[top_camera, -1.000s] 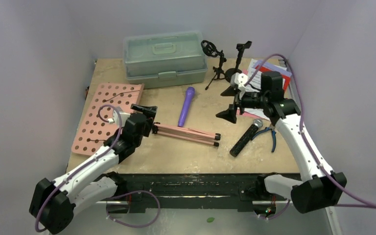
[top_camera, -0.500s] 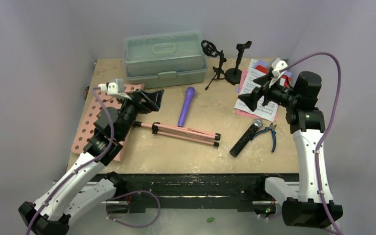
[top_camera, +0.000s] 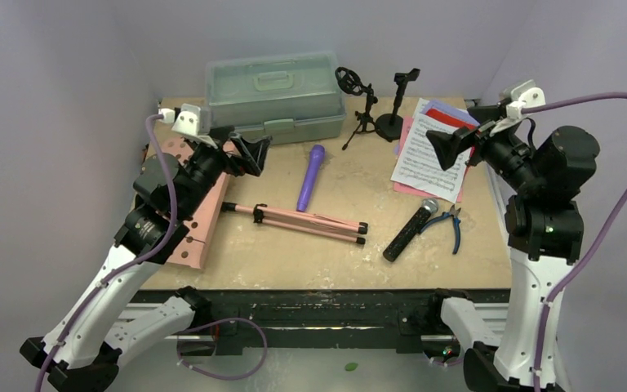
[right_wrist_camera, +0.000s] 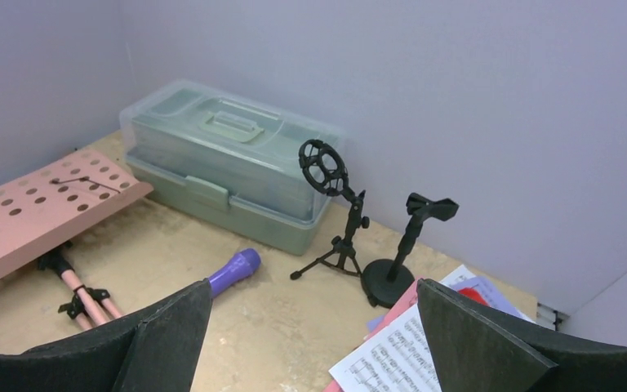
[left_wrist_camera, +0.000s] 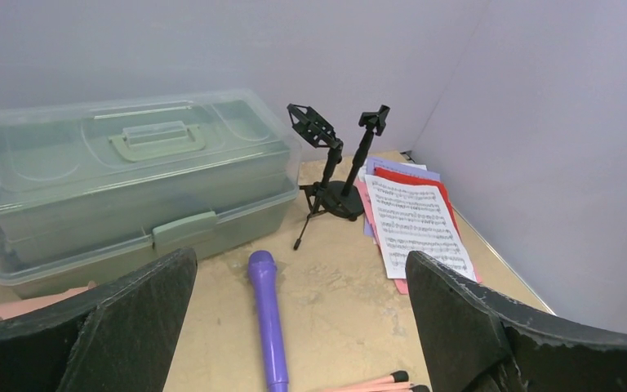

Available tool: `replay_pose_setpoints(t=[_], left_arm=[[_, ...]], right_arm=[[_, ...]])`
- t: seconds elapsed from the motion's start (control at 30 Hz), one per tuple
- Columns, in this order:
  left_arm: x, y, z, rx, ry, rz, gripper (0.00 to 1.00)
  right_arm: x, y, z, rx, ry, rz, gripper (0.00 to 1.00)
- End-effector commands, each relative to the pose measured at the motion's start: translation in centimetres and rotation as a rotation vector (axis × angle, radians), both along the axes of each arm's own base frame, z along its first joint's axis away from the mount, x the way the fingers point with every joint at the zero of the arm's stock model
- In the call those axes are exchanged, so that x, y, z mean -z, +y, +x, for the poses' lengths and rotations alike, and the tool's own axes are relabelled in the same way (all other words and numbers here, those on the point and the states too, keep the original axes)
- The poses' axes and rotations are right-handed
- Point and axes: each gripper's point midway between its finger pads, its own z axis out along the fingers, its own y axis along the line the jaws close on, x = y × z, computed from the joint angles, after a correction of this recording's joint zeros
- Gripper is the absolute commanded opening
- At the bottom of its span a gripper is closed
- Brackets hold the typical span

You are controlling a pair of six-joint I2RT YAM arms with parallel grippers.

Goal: Pack up the instrument practice props
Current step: Reset both arms

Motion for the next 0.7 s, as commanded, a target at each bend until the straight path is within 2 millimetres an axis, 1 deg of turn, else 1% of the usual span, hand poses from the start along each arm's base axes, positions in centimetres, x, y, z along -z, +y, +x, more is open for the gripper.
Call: replay_pose_setpoints(t=[0.0,0.13,0.23,0.33,0.47,0.67], left_arm=[[-1.5,-0.5,-1.3,0.062,-0.02,-0.024,1.0],[-2.0,-0.2,-1.9,0.067,-0.034,-0.039,1.0],[-2.5,-0.1,-2.4,0.074,-0.044,-0.051,1.0],[-2.8,0.2,-2.9,0.077,-0.049,-0.064,1.0],[-2.5,1.0,-3.1,0.046,-0.047,-0.088,1.0],[-2.2,1.3,-3.7,0.049,-0.048,-0.112,1.0]], right_arm=[[-1.9,0.1,-2.0,0.005,-0.024,0.01,0.99],[-3.6,0.0,-3.0,0.037,-0.04,0.081,0.99],[-4.3,-0.5,-3.3,0.084,-0.032,0.161,0.99],[-4.5,-0.7,-3.5,0.105,-0.027,0.202,0.99],[-4.8,-1.1,-3.6,0.136,-0.029,0.234,0.99],[-4.3,-1.3,-3.8,0.144,-0.039,0.212,0.99]])
